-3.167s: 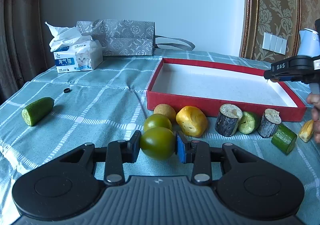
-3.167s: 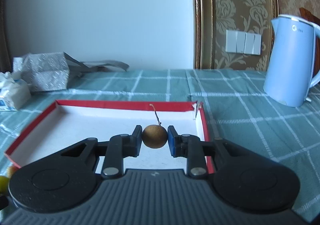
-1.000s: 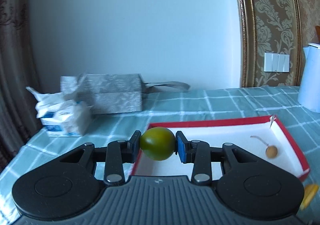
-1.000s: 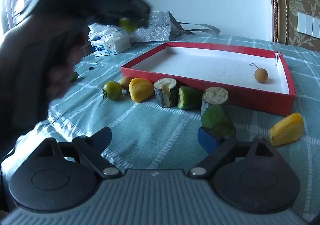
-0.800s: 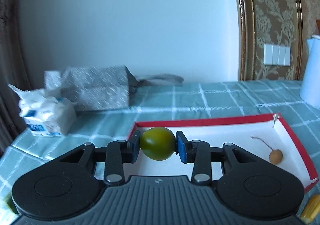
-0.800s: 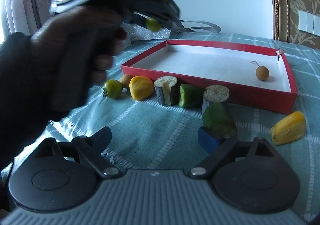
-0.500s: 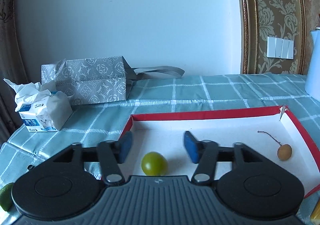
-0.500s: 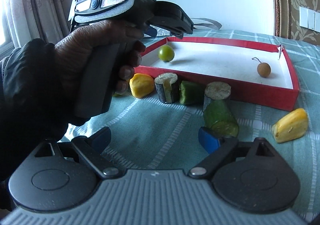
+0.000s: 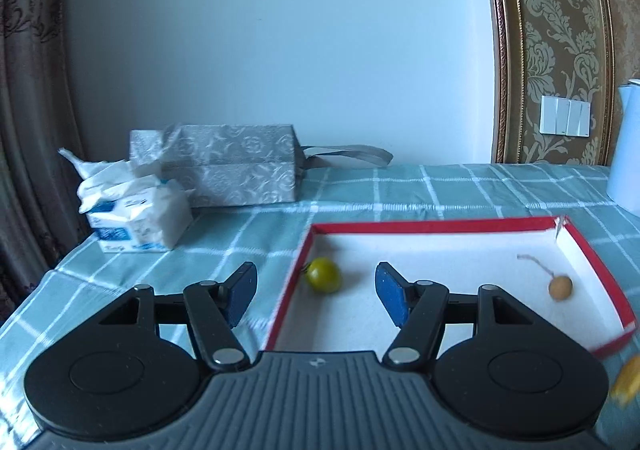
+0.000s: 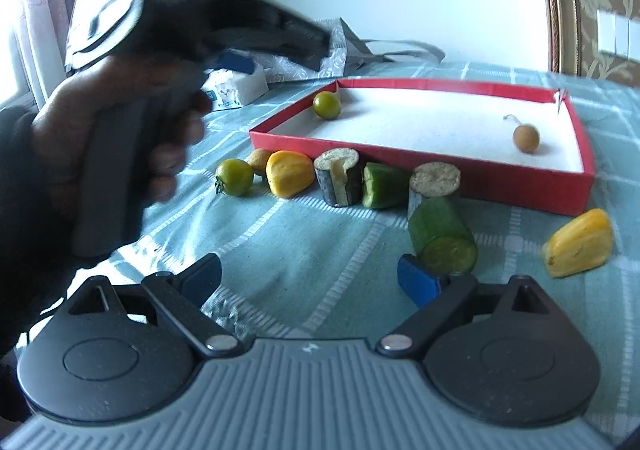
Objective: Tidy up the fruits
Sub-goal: 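Move the right gripper to the green cucumber chunk and grasp it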
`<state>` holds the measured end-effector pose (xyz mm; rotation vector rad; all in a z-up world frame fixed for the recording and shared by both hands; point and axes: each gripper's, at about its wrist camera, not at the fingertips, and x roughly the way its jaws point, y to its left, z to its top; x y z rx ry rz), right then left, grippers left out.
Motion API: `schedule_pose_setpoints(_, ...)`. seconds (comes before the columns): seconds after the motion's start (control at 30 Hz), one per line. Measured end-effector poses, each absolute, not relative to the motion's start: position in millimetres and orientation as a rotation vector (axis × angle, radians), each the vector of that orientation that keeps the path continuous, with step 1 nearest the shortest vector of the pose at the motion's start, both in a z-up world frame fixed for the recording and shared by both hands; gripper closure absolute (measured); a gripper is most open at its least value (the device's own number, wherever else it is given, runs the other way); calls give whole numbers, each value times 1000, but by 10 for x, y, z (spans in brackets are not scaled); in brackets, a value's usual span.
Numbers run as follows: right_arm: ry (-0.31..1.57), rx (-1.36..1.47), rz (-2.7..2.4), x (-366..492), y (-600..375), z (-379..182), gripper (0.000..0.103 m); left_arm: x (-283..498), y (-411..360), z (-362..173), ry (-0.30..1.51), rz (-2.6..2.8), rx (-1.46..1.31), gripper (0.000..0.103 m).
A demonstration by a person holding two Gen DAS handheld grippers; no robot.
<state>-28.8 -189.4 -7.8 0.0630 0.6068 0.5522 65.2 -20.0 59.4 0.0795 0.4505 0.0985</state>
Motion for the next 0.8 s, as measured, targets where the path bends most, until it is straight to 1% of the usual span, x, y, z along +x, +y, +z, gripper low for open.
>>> schedule_pose_setpoints(0.07, 562, 43, 549, -408, -1919, -14, 9, 453, -83, 560, 439, 99, 59, 33)
schedule_pose_setpoints(0.17, 487, 29, 520, -591, -2035, 57, 9, 125, 132, 456, 402, 102, 17, 30)
schedule_pose_setpoints(0.3, 395, -12, 393, -727, -2202, 85, 9, -192, 366, 284, 353, 115, -3, 30)
schedule_pose_setpoints(0.43, 422, -44, 305, -587, -2256, 66, 10, -317, 549, 198, 333, 108, -74, 30)
schedule_pose_setpoints(0.5, 443, -54, 303, -504, -2247, 55, 17, -338, 615, 196, 328, 103, -113, 29)
schedule_pose_setpoints(0.57, 457, -86, 306, -437, -2213, 53, 31, -341, 644, 189, 330, 97, -134, 29)
schedule_pose_setpoints(0.63, 480, -116, 301, -354, -2145, 21, 37, -349, 651, 176, 325, 94, -138, 29)
schedule_pose_setpoints(0.8, 582, -96, 305, -92, -2083, -63, 39, -358, 659, 160, 326, 69, -151, 28)
